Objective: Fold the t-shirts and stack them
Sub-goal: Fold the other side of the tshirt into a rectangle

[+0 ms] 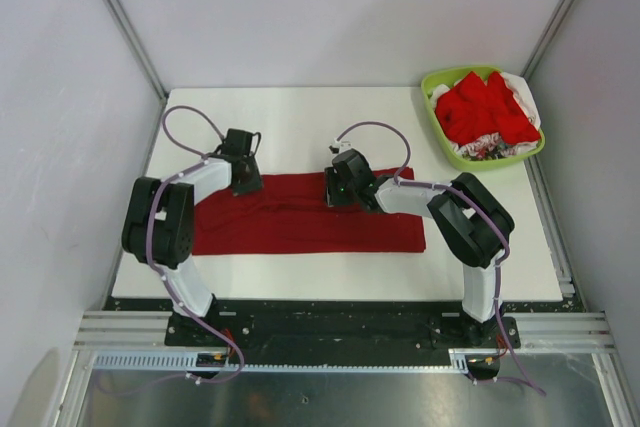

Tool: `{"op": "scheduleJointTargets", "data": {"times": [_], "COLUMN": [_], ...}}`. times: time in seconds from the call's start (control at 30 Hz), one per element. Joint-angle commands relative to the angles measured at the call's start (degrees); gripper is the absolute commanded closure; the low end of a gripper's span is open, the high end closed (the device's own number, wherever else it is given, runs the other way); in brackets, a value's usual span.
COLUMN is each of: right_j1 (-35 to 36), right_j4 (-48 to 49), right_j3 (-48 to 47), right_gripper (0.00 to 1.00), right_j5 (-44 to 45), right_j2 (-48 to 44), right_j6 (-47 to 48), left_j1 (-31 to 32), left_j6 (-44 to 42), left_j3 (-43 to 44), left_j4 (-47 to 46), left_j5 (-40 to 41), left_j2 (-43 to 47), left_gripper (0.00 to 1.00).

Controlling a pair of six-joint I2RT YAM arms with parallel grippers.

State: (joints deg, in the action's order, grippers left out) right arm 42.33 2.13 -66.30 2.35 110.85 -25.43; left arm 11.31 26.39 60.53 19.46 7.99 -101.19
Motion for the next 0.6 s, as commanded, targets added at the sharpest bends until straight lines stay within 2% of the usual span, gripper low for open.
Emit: {"op": "scheduleJointTargets", "data": {"times": [0.0, 0.4, 0.57], "right_j1": [0.39, 0.39, 0.33], "right_j4": [0.23, 0.09, 0.16], "right_j3": [-2.17, -2.19, -2.19], "right_gripper": [0.64, 0.65, 0.65], "right_j5": [1.07, 1.33, 1.34], "right_j2": [-0.65, 0.04, 0.15], "right_j6": [0.03, -0.19, -0.23], "left_j1": [0.64, 0.84, 1.07], "left_j6": [-1.31, -1.26, -1.06], "left_j3": [1.7, -0.6, -2.1], "left_j4": [-0.61, -0.49, -0.54], "left_j5": [1.95, 1.49, 0.86], "left_j2": [0.64, 4.89, 7.01], "left_gripper": [0.61, 0.91, 0.98]}}
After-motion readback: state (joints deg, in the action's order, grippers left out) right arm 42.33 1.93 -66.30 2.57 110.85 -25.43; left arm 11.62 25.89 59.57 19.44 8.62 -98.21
